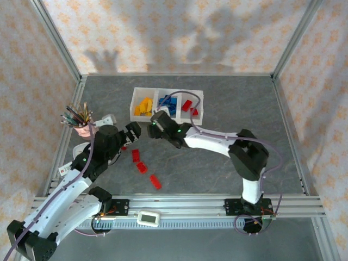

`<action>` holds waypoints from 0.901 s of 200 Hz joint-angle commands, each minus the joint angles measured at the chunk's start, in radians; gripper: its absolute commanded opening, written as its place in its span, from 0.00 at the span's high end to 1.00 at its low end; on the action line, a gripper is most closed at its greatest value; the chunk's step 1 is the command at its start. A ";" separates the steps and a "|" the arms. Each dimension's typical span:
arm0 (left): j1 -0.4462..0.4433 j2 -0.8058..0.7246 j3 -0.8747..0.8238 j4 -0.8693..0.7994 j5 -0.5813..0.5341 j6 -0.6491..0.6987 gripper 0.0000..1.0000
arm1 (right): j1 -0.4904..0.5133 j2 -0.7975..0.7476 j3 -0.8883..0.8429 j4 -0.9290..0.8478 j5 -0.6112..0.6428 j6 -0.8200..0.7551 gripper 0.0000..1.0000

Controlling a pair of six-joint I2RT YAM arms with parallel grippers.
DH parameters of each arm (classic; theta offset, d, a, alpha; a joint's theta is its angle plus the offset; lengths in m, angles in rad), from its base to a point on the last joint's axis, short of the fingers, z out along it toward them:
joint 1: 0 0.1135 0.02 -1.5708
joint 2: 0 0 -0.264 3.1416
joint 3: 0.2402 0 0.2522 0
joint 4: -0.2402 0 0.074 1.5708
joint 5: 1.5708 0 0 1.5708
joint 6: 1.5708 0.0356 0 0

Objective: Sort the legos into containers by color
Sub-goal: Pick up the lego from the middle-left of the table.

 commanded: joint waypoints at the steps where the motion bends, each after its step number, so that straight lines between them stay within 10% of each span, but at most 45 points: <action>1: 0.000 -0.042 -0.008 -0.104 -0.080 -0.028 0.01 | 0.030 0.085 0.089 0.040 -0.007 0.018 0.26; 180: 0.006 -0.199 0.078 -0.326 -0.295 -0.146 0.01 | 0.135 0.582 0.627 -0.080 -0.070 -0.056 0.08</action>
